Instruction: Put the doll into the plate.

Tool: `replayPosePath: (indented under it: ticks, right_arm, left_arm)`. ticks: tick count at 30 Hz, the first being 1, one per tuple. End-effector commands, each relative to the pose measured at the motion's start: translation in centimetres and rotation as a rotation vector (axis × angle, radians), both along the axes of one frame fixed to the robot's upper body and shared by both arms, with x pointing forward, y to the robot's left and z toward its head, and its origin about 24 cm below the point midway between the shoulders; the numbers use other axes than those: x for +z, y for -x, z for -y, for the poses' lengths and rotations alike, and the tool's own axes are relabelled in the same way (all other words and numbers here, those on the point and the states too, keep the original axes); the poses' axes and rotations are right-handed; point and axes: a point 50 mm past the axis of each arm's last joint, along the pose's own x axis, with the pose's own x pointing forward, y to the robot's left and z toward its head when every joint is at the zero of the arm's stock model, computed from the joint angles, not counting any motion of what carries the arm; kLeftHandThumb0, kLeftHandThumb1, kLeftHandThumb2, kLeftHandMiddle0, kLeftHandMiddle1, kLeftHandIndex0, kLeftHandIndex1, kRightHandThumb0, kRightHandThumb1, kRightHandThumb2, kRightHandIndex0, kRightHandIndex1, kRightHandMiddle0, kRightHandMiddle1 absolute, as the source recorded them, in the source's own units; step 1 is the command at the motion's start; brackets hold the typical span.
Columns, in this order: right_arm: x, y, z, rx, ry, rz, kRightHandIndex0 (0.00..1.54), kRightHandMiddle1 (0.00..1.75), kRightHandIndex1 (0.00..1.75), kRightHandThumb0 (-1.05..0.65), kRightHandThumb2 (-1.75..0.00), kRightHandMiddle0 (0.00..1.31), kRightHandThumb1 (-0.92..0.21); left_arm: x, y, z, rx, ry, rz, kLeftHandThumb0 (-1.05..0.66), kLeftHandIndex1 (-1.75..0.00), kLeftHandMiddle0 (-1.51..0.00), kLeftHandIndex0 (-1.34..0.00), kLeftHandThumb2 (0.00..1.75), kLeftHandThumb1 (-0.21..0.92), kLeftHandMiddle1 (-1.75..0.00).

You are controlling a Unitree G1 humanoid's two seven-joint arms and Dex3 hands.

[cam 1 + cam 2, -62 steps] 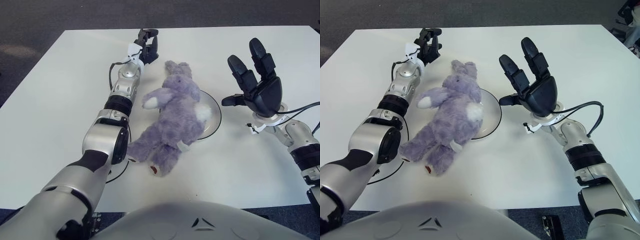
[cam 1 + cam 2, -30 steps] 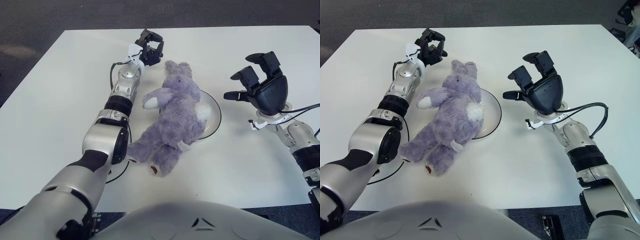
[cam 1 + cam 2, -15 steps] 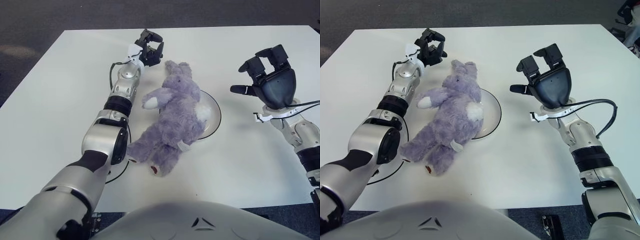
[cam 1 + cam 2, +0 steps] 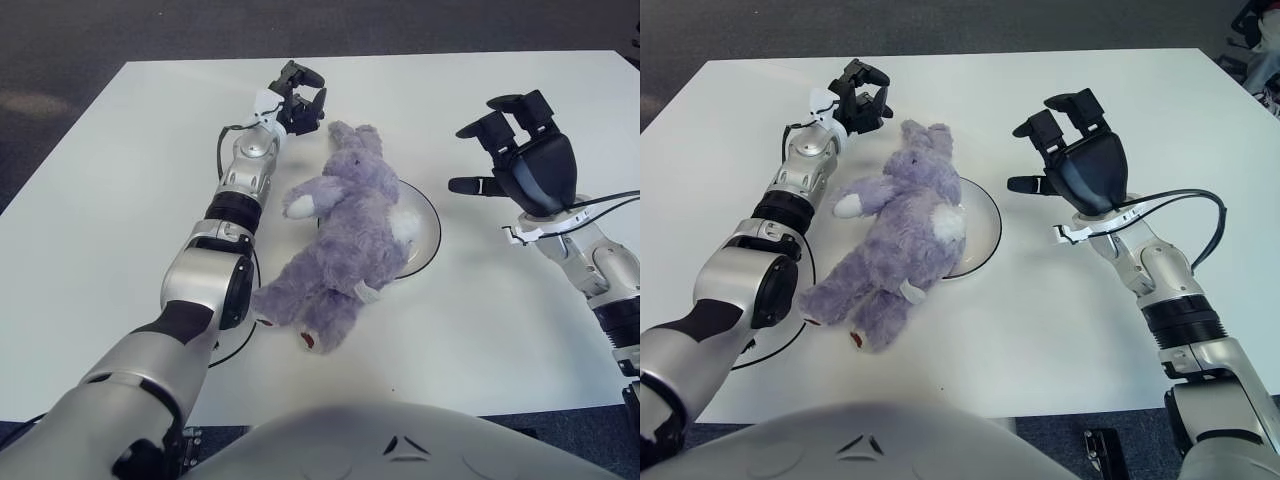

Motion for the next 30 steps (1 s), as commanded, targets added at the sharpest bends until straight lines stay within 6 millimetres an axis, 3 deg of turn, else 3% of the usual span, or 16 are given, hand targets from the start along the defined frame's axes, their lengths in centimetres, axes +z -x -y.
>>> replayPosePath:
  ticks: [1,7,15,22,30]
  right_arm:
    - [0.6,0.5,-0.1,0.052,-0.034,-0.032,0.00,0.92,0.53,-0.75,-0.57,0.00,-0.73]
    - [0.7,0.8,-0.5,0.112,-0.076,-0.072,0.00,0.92,0.44,-0.75,-0.56,0.00,-0.69]
    - [0.8,1.4,-1.1,0.160,-0.080,-0.079,0.00,0.92,0.39,-0.78,-0.58,0.00,-0.67]
    - [1.2,1.9,-2.1,0.213,-0.014,-0.047,0.00,0.83,0.32,-0.84,-0.44,0.00,-0.89]
    - [1.6,2.6,-2.8,0.262,0.042,-0.039,0.00,0.79,0.22,-0.79,-0.52,0.00,-0.92]
  left_arm:
    - [-0.2,-0.1,-0.4,0.012,-0.031,-0.012,-0.01,-1.75,-0.59,-0.30,1.17,0.43,-1.64]
    - [-0.3,-0.1,-0.3,0.021,-0.035,-0.019,-0.01,-1.75,-0.63,-0.34,1.26,0.36,-1.67]
    - [-0.4,-0.1,-0.3,0.033,-0.038,-0.025,-0.01,-1.75,-0.66,-0.35,1.24,0.36,-1.61]
    - [-0.5,0.0,-0.3,0.046,-0.047,-0.021,-0.01,-1.75,-0.65,-0.36,1.23,0.36,-1.60]
    - [-0.7,-0.1,-0.3,0.053,-0.046,-0.028,-0.01,-1.75,-0.66,-0.36,1.21,0.37,-1.56]
